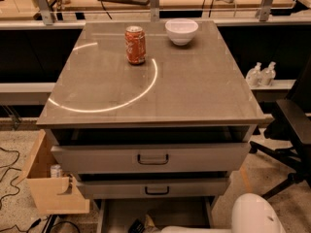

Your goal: Pick rxbar blueberry from bottom drawer and place on counter

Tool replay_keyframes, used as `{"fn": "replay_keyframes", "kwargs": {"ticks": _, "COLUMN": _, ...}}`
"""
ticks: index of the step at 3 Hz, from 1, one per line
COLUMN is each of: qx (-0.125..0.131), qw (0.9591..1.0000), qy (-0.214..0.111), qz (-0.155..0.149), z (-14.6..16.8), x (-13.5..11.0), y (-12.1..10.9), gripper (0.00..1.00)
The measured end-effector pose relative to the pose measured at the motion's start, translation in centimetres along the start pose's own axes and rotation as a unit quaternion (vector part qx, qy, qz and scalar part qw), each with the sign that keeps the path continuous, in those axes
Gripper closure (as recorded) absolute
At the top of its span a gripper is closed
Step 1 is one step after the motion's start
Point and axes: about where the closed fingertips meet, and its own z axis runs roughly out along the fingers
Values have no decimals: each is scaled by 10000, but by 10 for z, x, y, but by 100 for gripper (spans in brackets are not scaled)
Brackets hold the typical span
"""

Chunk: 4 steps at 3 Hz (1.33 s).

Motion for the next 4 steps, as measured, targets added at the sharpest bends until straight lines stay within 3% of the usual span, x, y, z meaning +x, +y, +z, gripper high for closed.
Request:
{"fn": "replay_keyframes", "kwargs": {"ticks": 2, "qx": 0, "qw": 10000, "qy": 0, "qz": -1, "z": -6, "x": -5, "y": 1, "gripper": 87}}
{"fn": "replay_keyframes", "kwargs": {"ticks": 3, "qx": -1, "qw": 10000, "qy": 0, "qz": -3, "z": -12, "x": -11, "y": 2, "gripper": 100}}
{"fn": "replay_keyframes", "kwargs": {"ticks": 4, "qx": -2, "qw": 10000, "qy": 0, "qz": -3, "z": -12, "x": -11, "y": 2, "gripper": 100}}
